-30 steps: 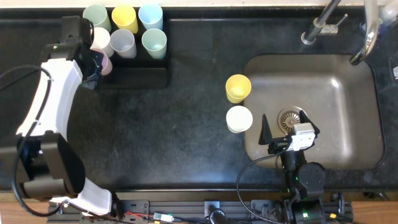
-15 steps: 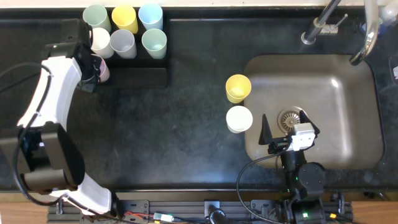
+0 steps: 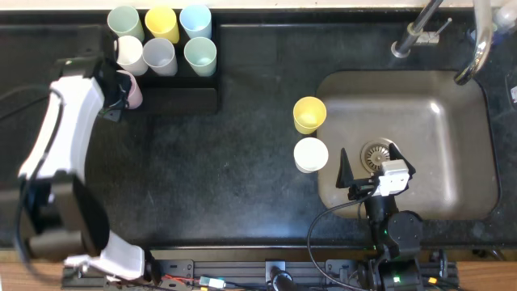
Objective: Store Cups
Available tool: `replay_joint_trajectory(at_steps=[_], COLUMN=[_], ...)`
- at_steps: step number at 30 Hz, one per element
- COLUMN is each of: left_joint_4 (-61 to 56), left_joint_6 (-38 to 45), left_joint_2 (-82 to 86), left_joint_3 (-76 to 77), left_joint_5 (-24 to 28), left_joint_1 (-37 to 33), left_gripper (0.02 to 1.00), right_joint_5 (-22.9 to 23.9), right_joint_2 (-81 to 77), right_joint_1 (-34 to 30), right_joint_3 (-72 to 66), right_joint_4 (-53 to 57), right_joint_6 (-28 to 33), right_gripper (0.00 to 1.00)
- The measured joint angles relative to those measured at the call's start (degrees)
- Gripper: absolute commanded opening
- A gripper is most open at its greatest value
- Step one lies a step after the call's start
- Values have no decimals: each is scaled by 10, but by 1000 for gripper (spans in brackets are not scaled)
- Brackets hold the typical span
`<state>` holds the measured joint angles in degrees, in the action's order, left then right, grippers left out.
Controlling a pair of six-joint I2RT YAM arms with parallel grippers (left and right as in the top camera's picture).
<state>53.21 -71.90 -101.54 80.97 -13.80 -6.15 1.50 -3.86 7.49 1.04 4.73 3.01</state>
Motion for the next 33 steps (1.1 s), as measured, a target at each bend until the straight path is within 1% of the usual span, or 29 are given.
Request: replay_joint_trajectory(at_steps=[2, 3, 4, 5, 7, 8, 11, 12, 13, 16, 19, 21, 24, 25, 28, 33], left_joint_4=[1, -10, -26, -62, -123, -148, -181, -181, -179, -166, -141, -104, -27, -15, 26, 29], left_joint_6=[3, 12, 24, 56, 117, 156, 237, 257, 282, 306, 316, 316, 315, 315, 314, 314], left_joint_2=[71, 103, 136, 188, 239, 259, 276, 272, 256, 193, 111, 52, -22, -39, -90, -130], left_joint_3=[-3, -3, -3, -1, 2, 6, 13, 13, 13, 13, 28, 50, 106, 124, 186, 209], left_joint_5=[1, 1, 1, -1, -2, 2, 22, 30, 42, 53, 66, 74, 80, 82, 83, 89], left_joint_1=[3, 5, 11, 28, 75, 112, 211, 238, 279, 349, 409, 441, 469, 473, 474, 477], left_gripper=[575, 603, 656, 691, 755, 776, 816, 851, 853, 879, 879, 877, 864, 847, 838, 838], right_joint_5=[0, 0, 0, 0, 0, 0, 0, 0, 0, 0, 0, 0, 0, 0, 0, 0], right_joint_2=[0, 0, 0, 0, 0, 0, 0, 0, 0, 0, 0, 0, 0, 0, 0, 0], right_joint_1=[0, 0, 0, 0, 0, 0, 0, 0, 0, 0, 0, 0, 0, 0, 0, 0], right_joint_3=[0, 0, 0, 0, 0, 0, 0, 0, 0, 0, 0, 0, 0, 0, 0, 0], right_joint_4=[-1, 0, 0, 0, 0, 0, 0, 0, 0, 0, 0, 0, 0, 0, 0, 0], right_joint_6=[0, 0, 0, 0, 0, 0, 0, 0, 0, 0, 0, 0, 0, 0, 0, 0], right_gripper=[998, 998, 998, 996, 998, 998, 996, 996, 998, 996, 996, 996, 998, 998, 998, 996])
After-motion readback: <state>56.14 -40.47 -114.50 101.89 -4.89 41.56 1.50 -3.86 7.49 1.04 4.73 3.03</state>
